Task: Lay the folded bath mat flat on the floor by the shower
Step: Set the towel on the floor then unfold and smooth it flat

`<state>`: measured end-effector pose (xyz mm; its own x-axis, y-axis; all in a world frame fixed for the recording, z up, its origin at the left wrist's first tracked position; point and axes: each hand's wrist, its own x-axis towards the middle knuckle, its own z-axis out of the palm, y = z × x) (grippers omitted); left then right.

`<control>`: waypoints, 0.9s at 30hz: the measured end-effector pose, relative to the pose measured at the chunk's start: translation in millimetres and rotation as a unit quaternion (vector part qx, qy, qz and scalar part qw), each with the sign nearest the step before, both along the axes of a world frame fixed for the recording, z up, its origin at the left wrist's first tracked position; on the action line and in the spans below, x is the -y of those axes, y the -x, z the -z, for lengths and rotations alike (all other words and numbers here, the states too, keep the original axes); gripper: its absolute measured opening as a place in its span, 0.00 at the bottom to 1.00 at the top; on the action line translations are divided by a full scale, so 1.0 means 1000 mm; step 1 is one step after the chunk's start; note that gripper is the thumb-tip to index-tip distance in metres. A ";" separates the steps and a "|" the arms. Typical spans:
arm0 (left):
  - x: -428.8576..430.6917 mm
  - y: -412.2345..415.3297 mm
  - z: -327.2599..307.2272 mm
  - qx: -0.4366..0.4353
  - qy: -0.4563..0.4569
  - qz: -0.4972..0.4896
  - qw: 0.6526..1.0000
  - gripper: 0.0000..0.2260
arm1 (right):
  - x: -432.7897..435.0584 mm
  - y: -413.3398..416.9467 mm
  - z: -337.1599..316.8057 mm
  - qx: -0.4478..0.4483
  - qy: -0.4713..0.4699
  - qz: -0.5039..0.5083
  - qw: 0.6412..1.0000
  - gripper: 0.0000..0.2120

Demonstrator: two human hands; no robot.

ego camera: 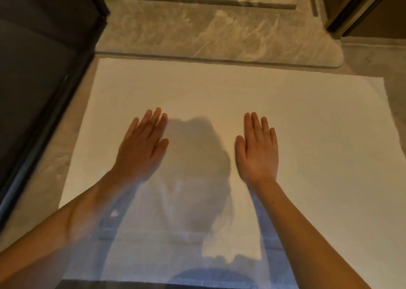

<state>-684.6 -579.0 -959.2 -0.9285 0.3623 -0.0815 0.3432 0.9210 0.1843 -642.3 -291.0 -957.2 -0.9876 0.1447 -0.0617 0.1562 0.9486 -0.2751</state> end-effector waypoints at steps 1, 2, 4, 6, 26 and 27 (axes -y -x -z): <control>0.027 0.002 -0.002 0.011 0.009 -0.052 0.999 0.28 | 0.000 0.000 0.000 -0.002 -0.001 0.001 1.000 0.28; 0.048 0.004 -0.005 0.021 0.017 -0.099 0.995 0.29 | -0.001 0.000 0.001 -0.003 -0.002 0.001 1.000 0.28; 0.061 0.005 -0.011 0.025 0.024 -0.149 0.988 0.29 | -0.001 -0.001 0.001 -0.006 -0.004 0.000 1.000 0.28; 0.031 -0.005 -0.018 0.001 0.008 -0.113 0.994 0.28 | 0.000 -0.001 0.002 -0.006 -0.007 -0.002 1.000 0.28; 0.012 -0.097 -0.008 0.007 0.027 0.041 0.999 0.27 | 0.029 -0.015 -0.014 -0.006 -0.018 0.032 0.999 0.29; 0.005 -0.098 -0.006 0.009 0.024 0.051 0.998 0.27 | 0.046 -0.027 -0.017 -0.017 -0.009 0.015 1.000 0.29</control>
<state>-586.5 -584.3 -952.8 -0.8848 0.4509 -0.1177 0.4334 0.8890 0.1477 -615.2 -337.4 -940.7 -0.9842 0.1754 -0.0246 0.1756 0.9484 -0.2641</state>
